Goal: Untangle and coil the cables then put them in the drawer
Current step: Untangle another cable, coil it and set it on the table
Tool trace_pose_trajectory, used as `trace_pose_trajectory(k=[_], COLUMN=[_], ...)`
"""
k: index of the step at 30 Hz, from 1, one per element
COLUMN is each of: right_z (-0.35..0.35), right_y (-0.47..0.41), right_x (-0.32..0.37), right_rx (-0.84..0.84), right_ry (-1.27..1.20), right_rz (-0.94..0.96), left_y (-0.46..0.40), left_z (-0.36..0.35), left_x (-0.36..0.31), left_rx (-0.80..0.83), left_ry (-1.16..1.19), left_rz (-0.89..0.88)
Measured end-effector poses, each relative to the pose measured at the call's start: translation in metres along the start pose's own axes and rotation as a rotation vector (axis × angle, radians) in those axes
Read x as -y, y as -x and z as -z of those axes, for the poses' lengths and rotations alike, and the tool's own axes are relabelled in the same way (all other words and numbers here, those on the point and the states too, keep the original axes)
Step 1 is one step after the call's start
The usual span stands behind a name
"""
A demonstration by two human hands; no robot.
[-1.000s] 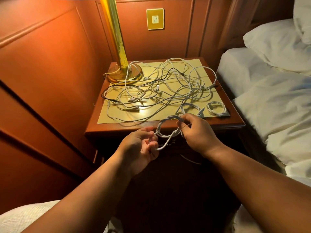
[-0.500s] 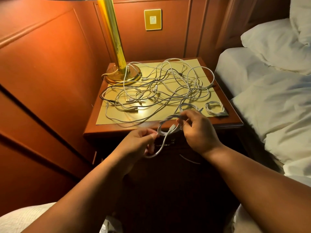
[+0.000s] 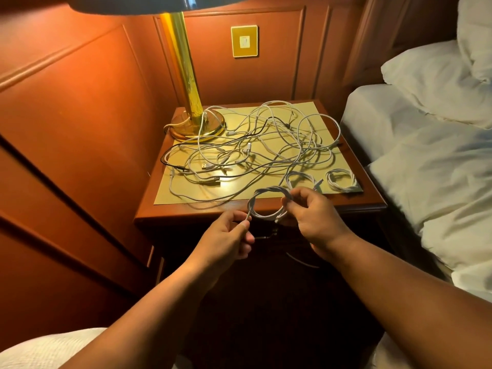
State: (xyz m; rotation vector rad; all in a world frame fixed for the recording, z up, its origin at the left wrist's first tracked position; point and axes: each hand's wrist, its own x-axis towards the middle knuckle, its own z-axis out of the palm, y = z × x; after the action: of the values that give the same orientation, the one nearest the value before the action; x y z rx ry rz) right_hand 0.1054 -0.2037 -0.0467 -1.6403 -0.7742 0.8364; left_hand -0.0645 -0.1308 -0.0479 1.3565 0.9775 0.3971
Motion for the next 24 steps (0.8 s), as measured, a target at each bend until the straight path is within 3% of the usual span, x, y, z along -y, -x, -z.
trace_pose_trajectory(k=[4, 10, 13, 19, 24], right_z=[-0.01, -0.02, -0.025, -0.039, -0.037], right_y=[0.007, 0.019, 0.023, 0.037, 0.037], right_x=[0.002, -0.003, -0.006, -0.013, -0.004], right_rx=[0.127, 0.213, 0.258, 0.316, 0.33], right_ry=[-0.509, -0.671, -0.714, -0.466, -0.137], right_rz=[-0.294, -0.364, -0.407, -0.373, -0.261], left_y=[-0.003, -0.001, 0.002, 0.008, 0.005], left_z=[-0.003, -0.008, -0.011, -0.014, -0.012], left_x=[0.007, 0.012, 0.01, 0.015, 0.013], left_rx=[-0.114, -0.231, -0.239, -0.229, -0.271], left_ry=[0.287, 0.61, 0.644, 0.41, 0.411], left_rz=[0.108, 0.133, 0.063, 0.016, -0.005])
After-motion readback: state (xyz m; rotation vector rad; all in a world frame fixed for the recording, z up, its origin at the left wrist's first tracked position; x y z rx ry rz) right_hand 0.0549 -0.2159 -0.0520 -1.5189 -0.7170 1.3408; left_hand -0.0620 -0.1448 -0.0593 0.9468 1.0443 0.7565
